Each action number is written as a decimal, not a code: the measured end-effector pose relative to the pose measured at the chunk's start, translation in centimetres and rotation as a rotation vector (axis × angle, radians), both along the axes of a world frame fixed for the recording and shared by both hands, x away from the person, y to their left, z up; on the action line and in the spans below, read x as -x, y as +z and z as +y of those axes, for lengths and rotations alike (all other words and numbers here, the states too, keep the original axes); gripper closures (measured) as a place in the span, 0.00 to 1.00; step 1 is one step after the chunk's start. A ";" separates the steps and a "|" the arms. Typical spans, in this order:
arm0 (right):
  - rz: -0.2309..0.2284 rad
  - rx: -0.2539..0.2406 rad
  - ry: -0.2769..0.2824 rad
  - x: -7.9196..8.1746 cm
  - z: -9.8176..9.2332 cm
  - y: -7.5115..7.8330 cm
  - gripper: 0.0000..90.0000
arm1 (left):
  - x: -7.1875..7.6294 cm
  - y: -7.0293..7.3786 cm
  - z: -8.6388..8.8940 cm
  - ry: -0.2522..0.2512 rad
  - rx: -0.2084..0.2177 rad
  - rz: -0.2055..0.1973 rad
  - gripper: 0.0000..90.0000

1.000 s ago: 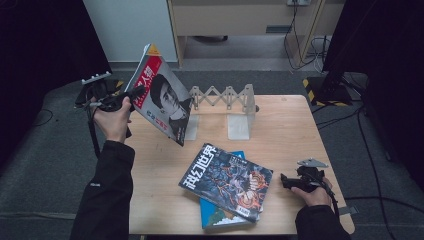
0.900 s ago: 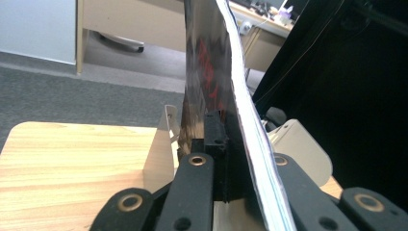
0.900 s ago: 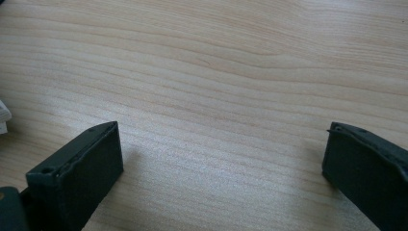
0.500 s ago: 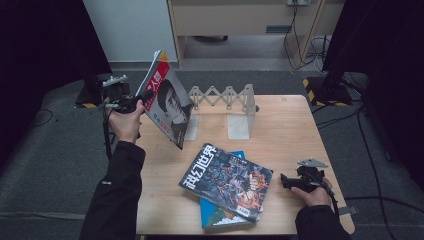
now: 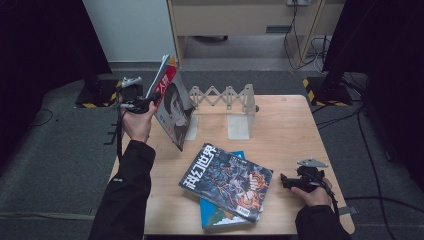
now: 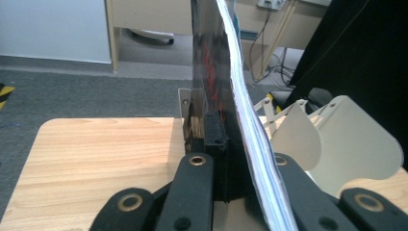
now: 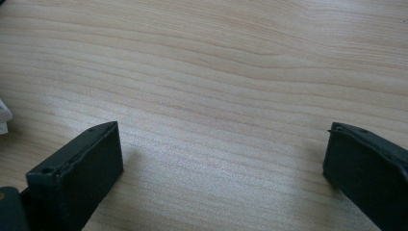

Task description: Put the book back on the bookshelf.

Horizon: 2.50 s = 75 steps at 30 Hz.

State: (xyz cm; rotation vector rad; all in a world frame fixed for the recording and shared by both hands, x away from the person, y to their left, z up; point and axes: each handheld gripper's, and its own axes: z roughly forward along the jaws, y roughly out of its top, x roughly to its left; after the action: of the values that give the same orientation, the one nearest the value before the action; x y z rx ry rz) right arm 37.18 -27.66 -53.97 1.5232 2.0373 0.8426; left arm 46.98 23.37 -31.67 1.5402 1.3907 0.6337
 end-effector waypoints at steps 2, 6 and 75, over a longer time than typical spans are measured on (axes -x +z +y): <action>-0.001 0.000 -0.001 0.0 0.0 0.0 0.01 | -0.1 -0.3 -0.2 0.007 -0.012 0.002 0.96; -0.002 0.000 -0.001 0.0 0.0 0.0 0.01 | -0.6 -1.0 -0.5 0.019 -0.032 0.017 0.96; 0.002 -0.002 -0.001 0.0 0.1 0.0 0.01 | 0.5 -4.6 -2.3 0.122 -0.177 -0.128 0.96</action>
State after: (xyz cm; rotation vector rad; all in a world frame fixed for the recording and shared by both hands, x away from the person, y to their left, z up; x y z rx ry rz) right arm 37.17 -27.60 -53.98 1.5267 2.0376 0.8430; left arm 46.47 21.07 -36.25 1.5312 1.3677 0.9353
